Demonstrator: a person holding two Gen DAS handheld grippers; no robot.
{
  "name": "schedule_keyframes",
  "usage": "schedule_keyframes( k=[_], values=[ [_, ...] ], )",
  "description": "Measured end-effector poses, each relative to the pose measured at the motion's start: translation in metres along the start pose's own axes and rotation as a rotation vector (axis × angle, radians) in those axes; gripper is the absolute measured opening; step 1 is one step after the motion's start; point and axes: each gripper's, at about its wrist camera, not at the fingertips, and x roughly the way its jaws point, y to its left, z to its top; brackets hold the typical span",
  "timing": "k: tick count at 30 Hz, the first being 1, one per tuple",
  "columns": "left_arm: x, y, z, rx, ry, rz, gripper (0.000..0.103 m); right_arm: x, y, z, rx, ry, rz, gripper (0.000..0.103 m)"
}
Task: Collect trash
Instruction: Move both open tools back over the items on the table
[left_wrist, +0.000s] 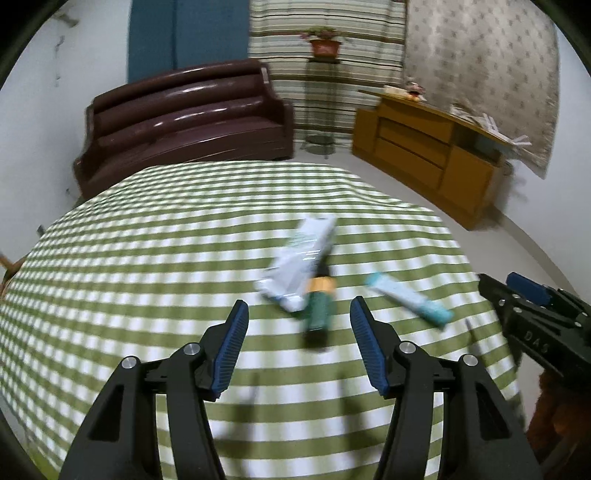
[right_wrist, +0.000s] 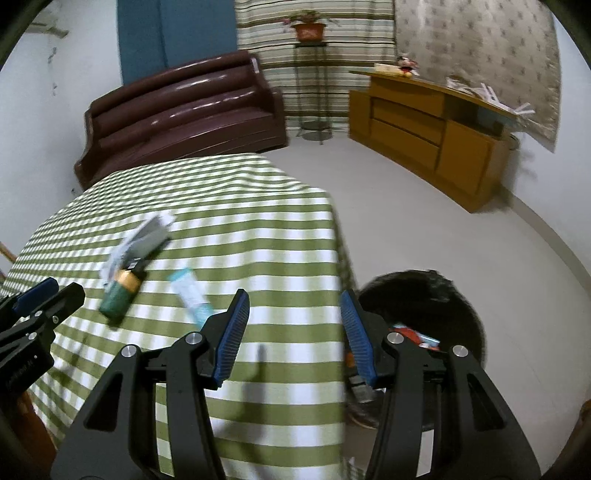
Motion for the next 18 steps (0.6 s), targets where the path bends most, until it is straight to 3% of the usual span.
schedule_keyframes(
  k=[8,18],
  values=[
    [-0.006,0.067,-0.011,-0.081,0.012,0.083,0.057,0.008,0.059,0.003,-0.077,0.021,0.059,0.050],
    [-0.007,0.119,-0.018,-0.138,0.020,0.134,0.057,0.026,0.119,0.002,-0.134,0.064,0.103,0.050]
  ],
)
